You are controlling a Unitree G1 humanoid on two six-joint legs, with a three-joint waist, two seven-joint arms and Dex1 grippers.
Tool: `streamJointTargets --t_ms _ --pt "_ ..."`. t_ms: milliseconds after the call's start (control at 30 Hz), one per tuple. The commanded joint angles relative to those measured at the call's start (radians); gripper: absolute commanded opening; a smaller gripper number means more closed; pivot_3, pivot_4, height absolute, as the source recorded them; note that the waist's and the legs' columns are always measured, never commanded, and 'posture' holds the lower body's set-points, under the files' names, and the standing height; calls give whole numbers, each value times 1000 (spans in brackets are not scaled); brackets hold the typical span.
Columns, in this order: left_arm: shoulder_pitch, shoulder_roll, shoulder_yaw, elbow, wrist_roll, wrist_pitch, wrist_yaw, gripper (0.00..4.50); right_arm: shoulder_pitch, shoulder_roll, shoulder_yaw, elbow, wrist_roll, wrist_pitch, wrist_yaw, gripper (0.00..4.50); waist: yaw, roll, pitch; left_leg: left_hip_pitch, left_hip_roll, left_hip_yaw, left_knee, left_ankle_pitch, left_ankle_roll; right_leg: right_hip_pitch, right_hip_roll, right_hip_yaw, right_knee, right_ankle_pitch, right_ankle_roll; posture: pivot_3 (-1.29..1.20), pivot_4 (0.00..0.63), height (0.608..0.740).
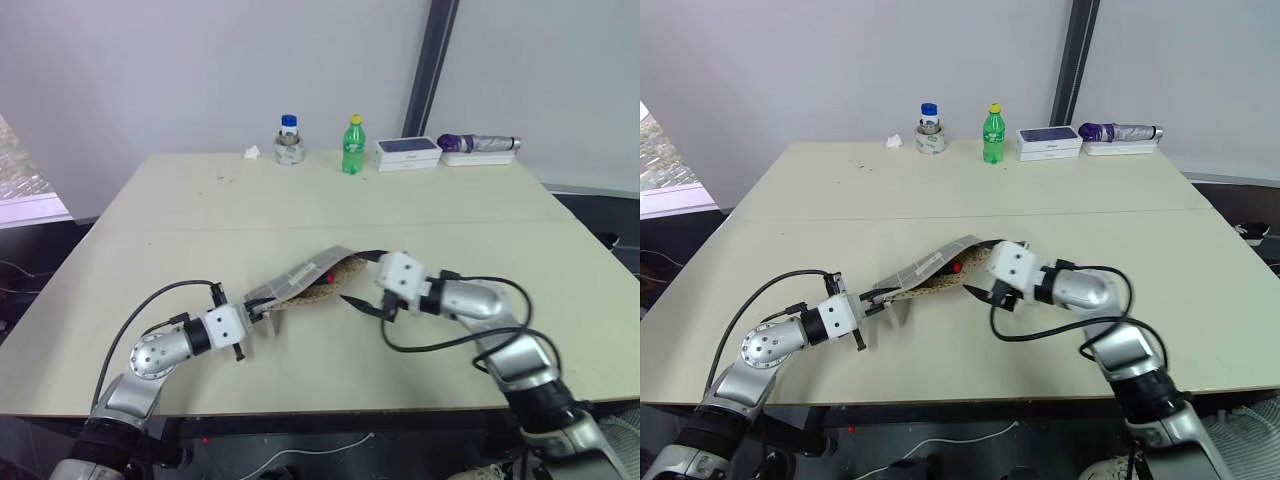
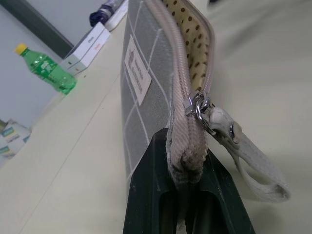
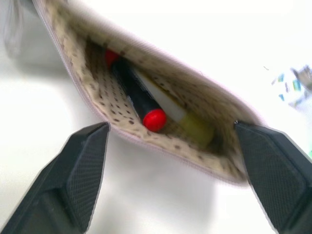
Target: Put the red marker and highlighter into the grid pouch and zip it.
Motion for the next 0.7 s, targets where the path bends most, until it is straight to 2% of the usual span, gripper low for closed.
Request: streamJointTargets --t_ms 33,133,233,300,367,500,700 --pt "-49 -32 -4 -19 31 43 50 0 64 3 -146 -123 259 221 14 4206 3 0 0 0 0 0 0 0 0 0 0 0 0 0 0 0 150 740" --pt "-79 -61 -28 -36 58 79 62 0 197 -24 -132 -187 330 323 35 4206 2 0 0 0 0 0 1 0 0 1 0 0 0 0 0 0 150 740" --pt "-97 -73 -59 -40 99 88 64 0 295 14 -90 -234 377 380 3 4206 -1 0 0 0 0 0 0 0 1 0 0 0 0 0 0 0 150 740" --pt "-116 -81 -85 -46 131 98 64 0 307 42 -14 -223 309 367 -52 4206 -9 0 0 0 0 1 0 0 1 -1 0 0 0 0 0 0 150 740" --pt "-133 -88 -106 -54 153 103 64 0 284 78 29 -190 262 381 -122 4206 -7 0 0 0 0 1 1 0 1 -1 0 0 1 0 0 0 150 740" --pt "-168 -92 -143 -63 200 111 63 0 201 208 35 -137 278 403 -226 4206 -3 0 0 0 0 0 1 0 0 0 0 0 1 0 0 0 150 740" --pt "-206 -90 -159 -58 237 111 74 0 119 337 52 -65 304 432 -281 4206 -1 -1 0 0 0 0 1 0 0 0 0 0 1 0 0 0 150 740"
